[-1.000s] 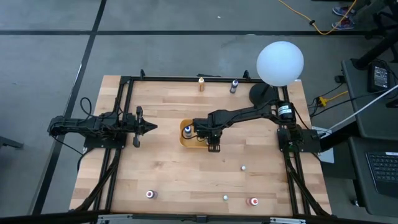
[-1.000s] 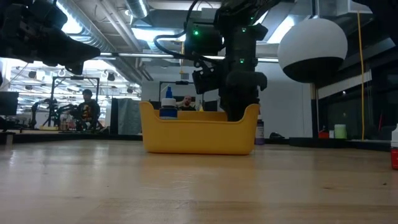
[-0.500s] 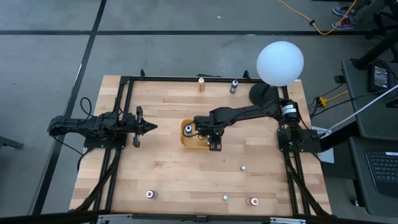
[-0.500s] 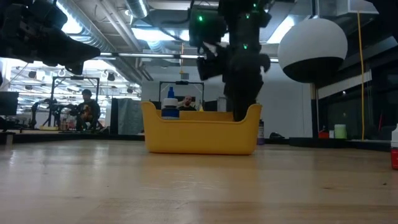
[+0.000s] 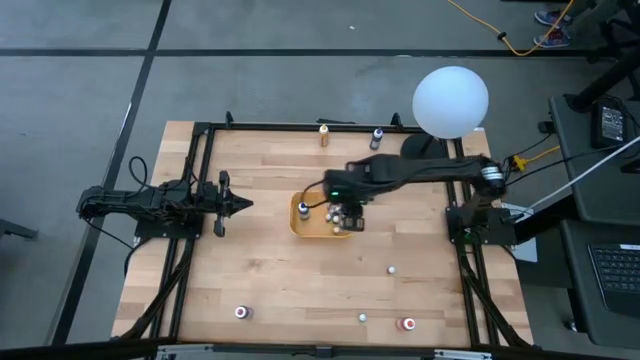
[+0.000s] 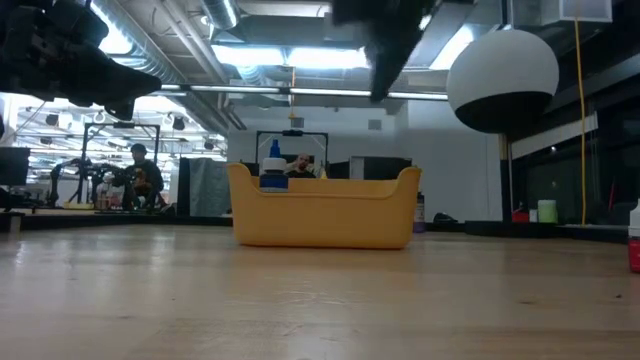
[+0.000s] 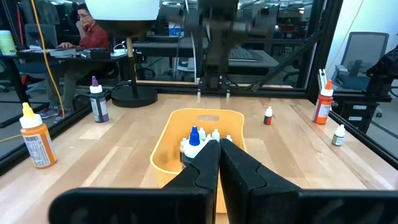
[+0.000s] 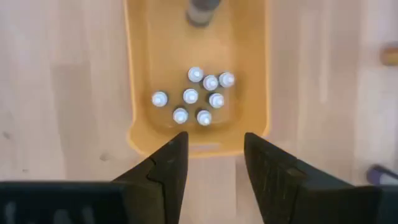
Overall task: Pick & Place food coloring
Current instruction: Put the red food coloring bottle into the yellow bin
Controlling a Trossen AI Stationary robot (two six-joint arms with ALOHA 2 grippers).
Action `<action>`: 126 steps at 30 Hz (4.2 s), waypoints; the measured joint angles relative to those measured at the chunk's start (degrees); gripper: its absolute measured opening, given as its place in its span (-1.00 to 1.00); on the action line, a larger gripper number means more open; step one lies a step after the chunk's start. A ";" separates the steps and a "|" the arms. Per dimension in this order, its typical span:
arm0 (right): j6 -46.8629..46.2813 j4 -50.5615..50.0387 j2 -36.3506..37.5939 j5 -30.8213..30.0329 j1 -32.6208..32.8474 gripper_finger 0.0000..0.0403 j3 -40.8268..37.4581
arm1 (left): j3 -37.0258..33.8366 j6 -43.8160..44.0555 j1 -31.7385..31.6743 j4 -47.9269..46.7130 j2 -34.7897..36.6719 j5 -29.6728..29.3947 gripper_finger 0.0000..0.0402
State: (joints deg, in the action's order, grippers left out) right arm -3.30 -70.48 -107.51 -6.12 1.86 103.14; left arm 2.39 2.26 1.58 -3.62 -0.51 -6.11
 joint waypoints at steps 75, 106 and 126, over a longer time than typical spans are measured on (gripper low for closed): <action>-38.70 39.46 18.98 6.23 28.87 0.17 -57.42 | 0.00 0.00 -0.02 -0.01 0.00 -0.02 -0.95; -37.64 34.10 20.09 9.52 28.62 -0.60 -53.40 | 0.00 0.00 -0.01 -0.01 0.00 -0.02 -0.95; -21.80 2.82 22.60 7.29 20.05 -0.61 -22.06 | 0.00 0.00 -0.01 -0.01 0.00 -0.02 -0.96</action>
State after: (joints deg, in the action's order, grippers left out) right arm -25.10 -67.66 -84.91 1.17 21.91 81.08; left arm 2.39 2.26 1.57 -3.63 -0.51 -6.13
